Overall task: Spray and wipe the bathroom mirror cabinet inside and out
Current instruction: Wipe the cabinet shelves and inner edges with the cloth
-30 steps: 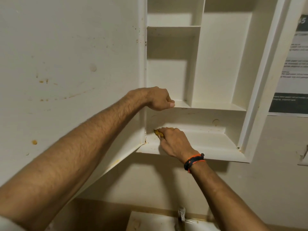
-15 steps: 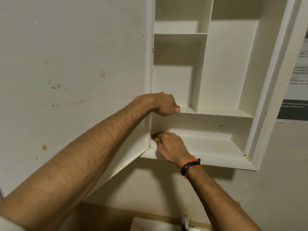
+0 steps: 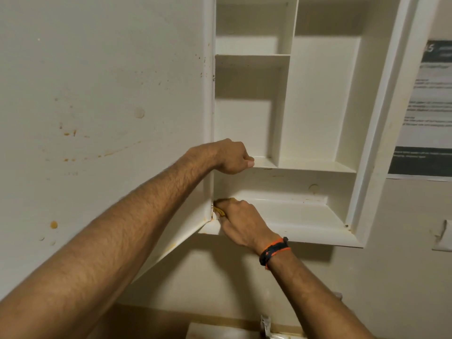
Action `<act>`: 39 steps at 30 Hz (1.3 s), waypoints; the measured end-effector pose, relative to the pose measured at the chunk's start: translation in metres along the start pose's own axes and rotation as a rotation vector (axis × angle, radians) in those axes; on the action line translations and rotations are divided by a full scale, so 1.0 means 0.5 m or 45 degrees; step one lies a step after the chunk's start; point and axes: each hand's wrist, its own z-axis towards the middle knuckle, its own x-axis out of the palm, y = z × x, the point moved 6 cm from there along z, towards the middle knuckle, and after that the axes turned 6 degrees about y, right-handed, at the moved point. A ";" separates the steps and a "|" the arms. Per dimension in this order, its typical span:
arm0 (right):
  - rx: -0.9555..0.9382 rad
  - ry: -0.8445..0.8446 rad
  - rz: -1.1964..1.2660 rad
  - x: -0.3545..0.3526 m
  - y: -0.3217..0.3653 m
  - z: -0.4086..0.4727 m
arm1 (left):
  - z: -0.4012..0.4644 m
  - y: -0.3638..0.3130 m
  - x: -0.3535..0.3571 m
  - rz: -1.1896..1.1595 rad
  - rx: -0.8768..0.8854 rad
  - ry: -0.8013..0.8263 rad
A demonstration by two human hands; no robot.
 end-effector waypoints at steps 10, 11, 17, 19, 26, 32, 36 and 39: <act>-0.189 0.101 0.030 -0.030 -0.035 -0.101 | 0.003 0.006 0.012 -0.023 -0.007 -0.081; -0.203 0.140 -0.003 -0.028 -0.034 -0.103 | 0.002 0.005 0.013 -0.018 -0.005 -0.092; -0.011 -0.190 0.367 -0.081 -0.071 -0.129 | -0.001 0.002 0.017 0.018 0.020 -0.132; 0.213 -0.409 0.580 -0.108 -0.118 -0.150 | 0.000 0.002 0.020 0.022 0.025 -0.153; 0.754 -0.599 1.603 -0.133 -0.267 -0.215 | 0.000 0.007 0.029 0.063 -0.028 -0.168; 0.716 -0.567 1.152 -0.162 -0.270 -0.232 | -0.004 0.012 0.036 -0.019 -0.088 -0.215; 0.722 -0.517 1.220 -0.144 -0.265 -0.229 | -0.005 0.014 0.038 -0.071 -0.131 -0.263; 0.757 -0.543 1.293 -0.132 -0.275 -0.232 | -0.008 0.015 0.043 -0.084 -0.160 -0.309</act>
